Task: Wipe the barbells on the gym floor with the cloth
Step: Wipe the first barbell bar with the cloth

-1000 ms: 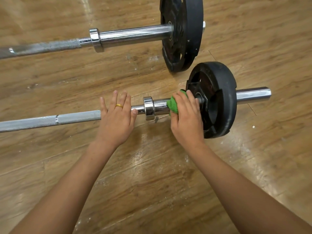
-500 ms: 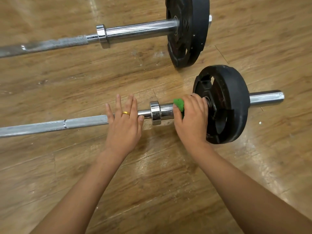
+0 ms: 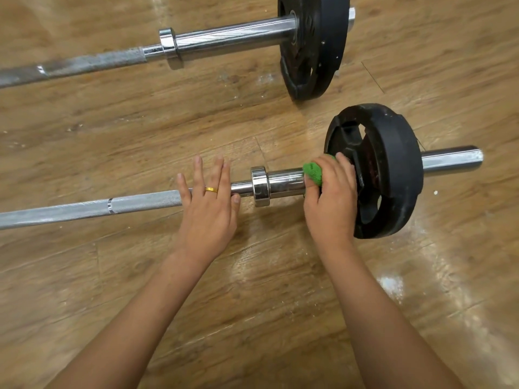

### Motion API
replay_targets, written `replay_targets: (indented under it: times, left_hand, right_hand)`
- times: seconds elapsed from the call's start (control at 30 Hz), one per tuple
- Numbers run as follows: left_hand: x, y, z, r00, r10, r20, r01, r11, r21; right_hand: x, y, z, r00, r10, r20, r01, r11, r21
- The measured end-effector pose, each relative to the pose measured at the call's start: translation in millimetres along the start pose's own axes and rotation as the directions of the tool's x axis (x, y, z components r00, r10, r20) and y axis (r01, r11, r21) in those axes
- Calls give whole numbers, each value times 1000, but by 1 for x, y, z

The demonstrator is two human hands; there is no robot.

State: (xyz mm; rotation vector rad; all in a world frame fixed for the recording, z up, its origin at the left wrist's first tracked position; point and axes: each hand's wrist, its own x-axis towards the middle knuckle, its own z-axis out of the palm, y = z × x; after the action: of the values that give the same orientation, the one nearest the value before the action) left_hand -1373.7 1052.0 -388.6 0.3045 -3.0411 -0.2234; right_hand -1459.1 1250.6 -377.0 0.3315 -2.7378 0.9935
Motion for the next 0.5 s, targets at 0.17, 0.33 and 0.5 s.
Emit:
replay_targets:
  times: [0.17,0.33,0.5]
  left_hand:
    - [-13,3,0,1000,8,-18,-8,1000,-16]
    - [-29,8,0,1000,11,0,-11,1000,-18]
    - [-41,12,1,1000,-7,-10,7,1000,-10]
  right_hand:
    - [-21,-15,2,999,48,7,-49,996,71]
    - [-29,-8,-2,990,111,-86,-101,989,105]
    - [-47,-30,13,997,-57,-56,60,997,56]
